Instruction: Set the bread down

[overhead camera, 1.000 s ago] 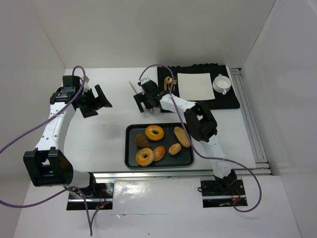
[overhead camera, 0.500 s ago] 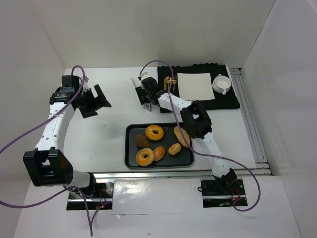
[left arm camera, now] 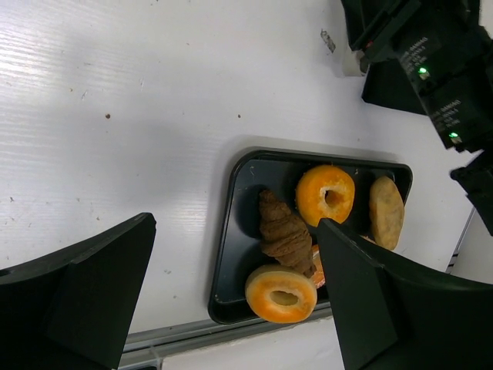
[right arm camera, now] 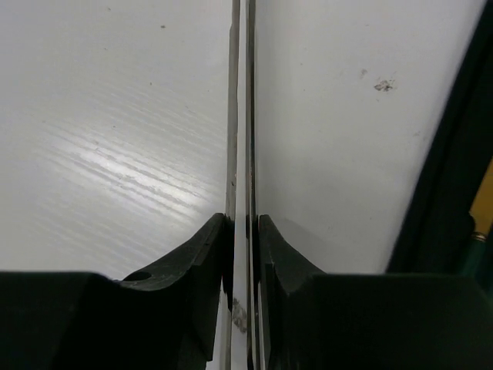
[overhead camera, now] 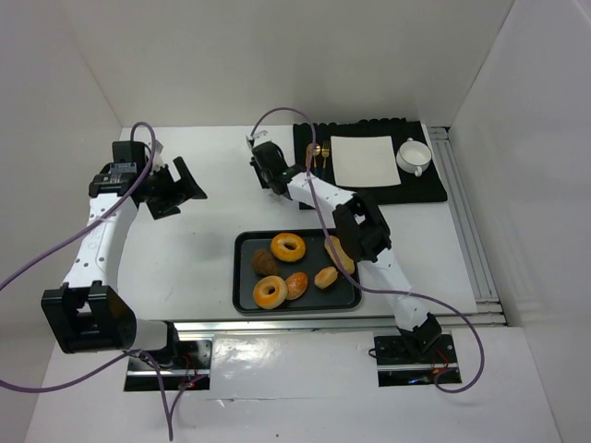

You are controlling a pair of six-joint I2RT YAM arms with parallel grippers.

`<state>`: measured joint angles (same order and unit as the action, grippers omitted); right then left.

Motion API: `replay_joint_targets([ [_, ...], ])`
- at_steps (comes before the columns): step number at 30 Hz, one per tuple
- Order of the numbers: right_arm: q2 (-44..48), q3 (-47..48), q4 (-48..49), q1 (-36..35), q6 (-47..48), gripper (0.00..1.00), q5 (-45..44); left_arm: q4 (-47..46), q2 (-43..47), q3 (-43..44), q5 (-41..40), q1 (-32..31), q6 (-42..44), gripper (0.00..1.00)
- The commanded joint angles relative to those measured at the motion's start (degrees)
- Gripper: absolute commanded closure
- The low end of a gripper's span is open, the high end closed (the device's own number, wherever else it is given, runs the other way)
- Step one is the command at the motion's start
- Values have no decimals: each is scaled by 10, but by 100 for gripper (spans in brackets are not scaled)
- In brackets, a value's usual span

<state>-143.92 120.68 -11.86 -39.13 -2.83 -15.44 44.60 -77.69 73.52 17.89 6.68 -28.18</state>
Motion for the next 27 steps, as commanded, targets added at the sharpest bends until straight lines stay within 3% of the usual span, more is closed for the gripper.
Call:
replay_joint_targets([
  [1, 114, -8, 4, -3, 3, 79, 3, 3, 26, 7, 9, 4, 16, 0],
  [6, 240, -104, -1, -3, -8, 79, 44, 3, 33, 7, 9, 4, 16, 0],
  [9, 334, -205, -17, -3, -30, 79, 78, 3, 33, 7, 14, 4, 16, 0],
  [13, 484, -411, -22, -9, -74, 78, 105, 3, 39, 7, 20, 4, 16, 0],
  [16, 595, -501, -70, -14, -110, 77, 105, 3, 39, 7, 26, 4, 16, 0],
  [22, 752, -583, -219, -19, -190, 76, 134, -2, 33, 7, 33, 4, 16, 0],
  [27, 809, -605, -285, -19, -257, 74, 160, -2, 28, 7, 33, 4, 11, 0],
])
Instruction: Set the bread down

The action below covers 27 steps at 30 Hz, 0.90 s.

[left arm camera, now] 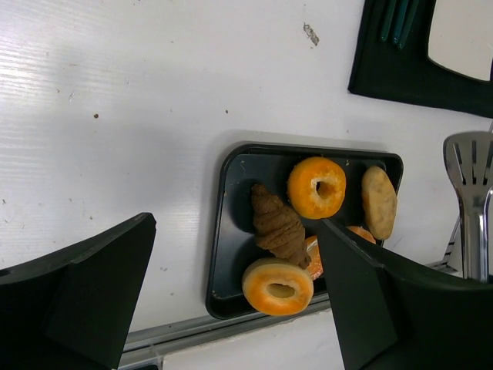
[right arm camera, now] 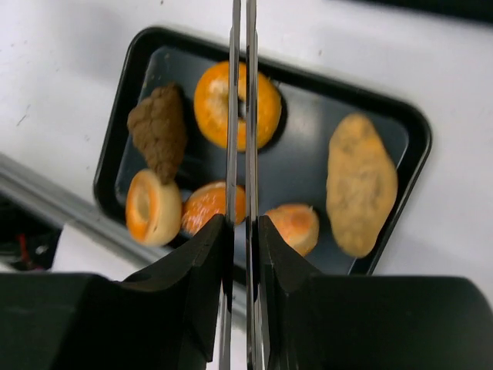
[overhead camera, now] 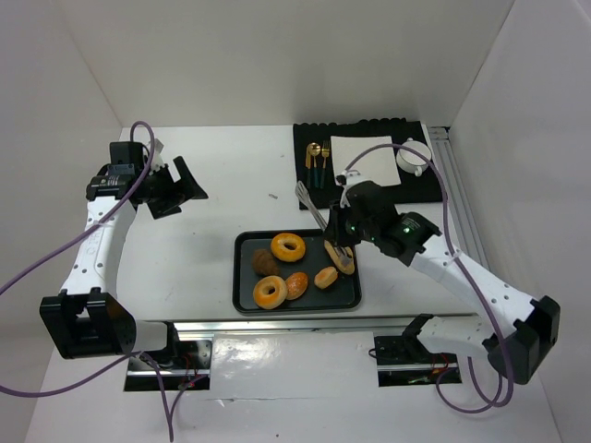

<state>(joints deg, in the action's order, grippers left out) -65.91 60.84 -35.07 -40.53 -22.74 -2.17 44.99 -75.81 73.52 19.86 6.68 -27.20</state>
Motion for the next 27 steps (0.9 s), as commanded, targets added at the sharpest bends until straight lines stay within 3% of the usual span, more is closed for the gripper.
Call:
replay_joint_targets([
  [1, 35, -13, -53, -5, -63, 72, 41, -6, 9, 7, 13, 4, 1, 0],
  [4, 35, -19, -69, -5, -78, 72, 60, -11, 4, 7, 20, 4, -4, 0],
  [7, 35, -24, -69, -5, -85, 62, 67, -11, 4, 7, 25, 4, -4, 0],
  [18, -4, -12, -84, 18, -90, 60, 79, -11, -1, 7, 26, 4, -9, 0],
  [27, -15, -5, -107, 36, -73, 50, 84, -17, -7, 7, 26, 4, -9, 0],
])
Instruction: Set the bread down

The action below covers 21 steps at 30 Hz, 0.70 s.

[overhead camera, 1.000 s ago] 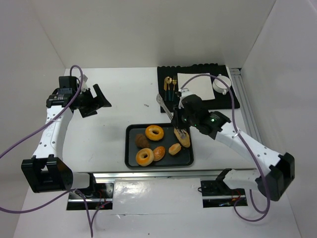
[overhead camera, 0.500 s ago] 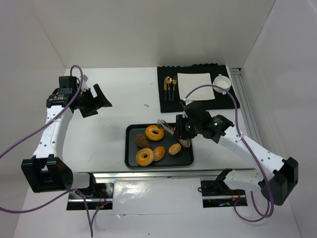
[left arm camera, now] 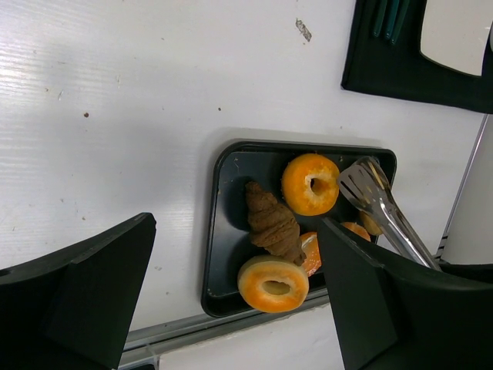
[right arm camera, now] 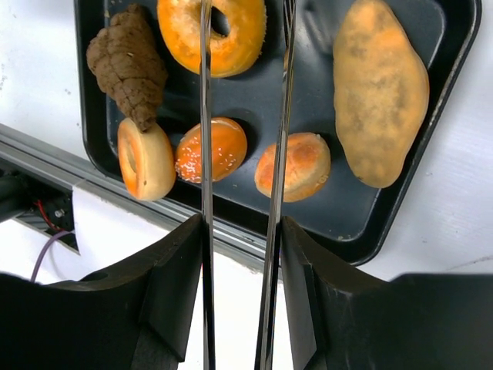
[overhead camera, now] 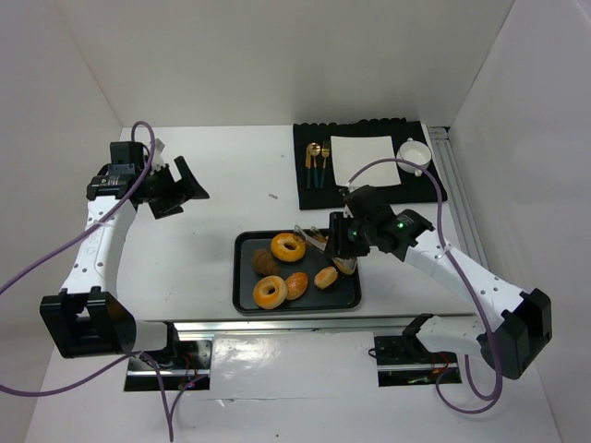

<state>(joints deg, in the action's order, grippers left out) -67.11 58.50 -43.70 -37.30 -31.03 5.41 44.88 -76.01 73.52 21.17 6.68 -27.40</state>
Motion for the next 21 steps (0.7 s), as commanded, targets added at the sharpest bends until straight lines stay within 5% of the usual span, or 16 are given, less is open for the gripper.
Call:
replay_joint_targets([
  [1, -8, 18, -21, 4, 10, 50, 8, -16, -5, 7, 12, 4, -7, 0],
  [17, -36, -4, 15, 9, 42, 49, 52, -16, -5, 7, 12, 4, -7, 0],
  [21, -28, 1, 10, 14, 42, 58, 37, -16, 1, 7, 12, 4, -7, 0],
])
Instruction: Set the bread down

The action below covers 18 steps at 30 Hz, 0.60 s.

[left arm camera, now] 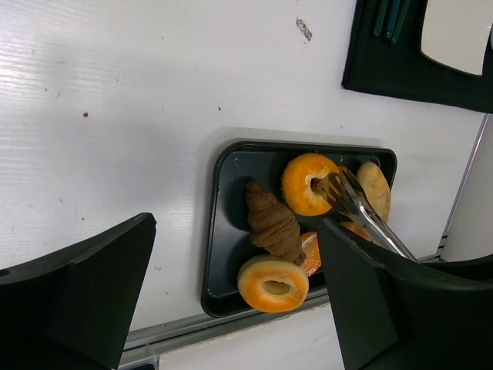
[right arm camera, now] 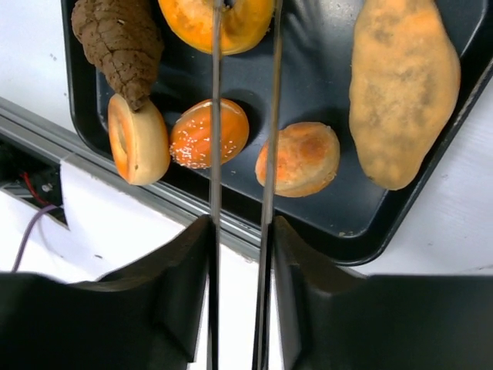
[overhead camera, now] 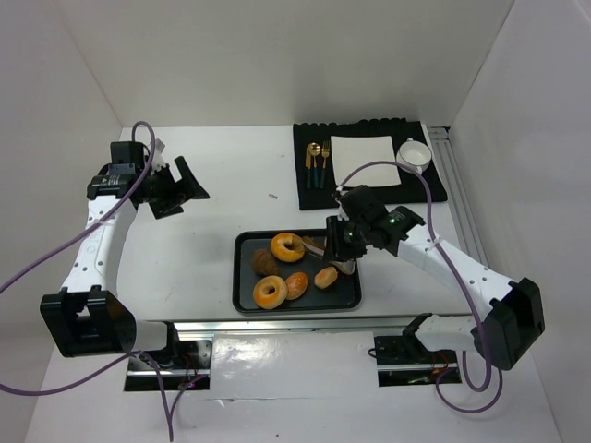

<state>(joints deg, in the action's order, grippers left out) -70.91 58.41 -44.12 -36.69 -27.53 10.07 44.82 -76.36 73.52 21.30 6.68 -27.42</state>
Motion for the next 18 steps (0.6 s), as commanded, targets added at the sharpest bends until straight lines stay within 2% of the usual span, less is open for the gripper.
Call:
replay_joint_targets([
  [1, 10, 9, 7, 8, 12, 62, -9, -15, 4, 7, 11, 4, -7, 0],
  [5, 34, 31, -29, 21, 18, 68, -26, -15, -1, 7, 16, 4, -7, 0],
  [8, 50, 71, -65, 27, 33, 68, -46, -20, -1, 7, 16, 4, -7, 0],
  [12, 50, 136, -95, 57, 54, 68, -118, -20, -1, 12, 16, 4, -7, 0],
  [16, 25, 172, -70, 106, 54, 68, -198, -20, -1, 12, 16, 4, -7, 0],
  [18, 10, 180, -21, 130, 65, 68, -216, -20, -1, 12, 16, 4, -7, 0],
])
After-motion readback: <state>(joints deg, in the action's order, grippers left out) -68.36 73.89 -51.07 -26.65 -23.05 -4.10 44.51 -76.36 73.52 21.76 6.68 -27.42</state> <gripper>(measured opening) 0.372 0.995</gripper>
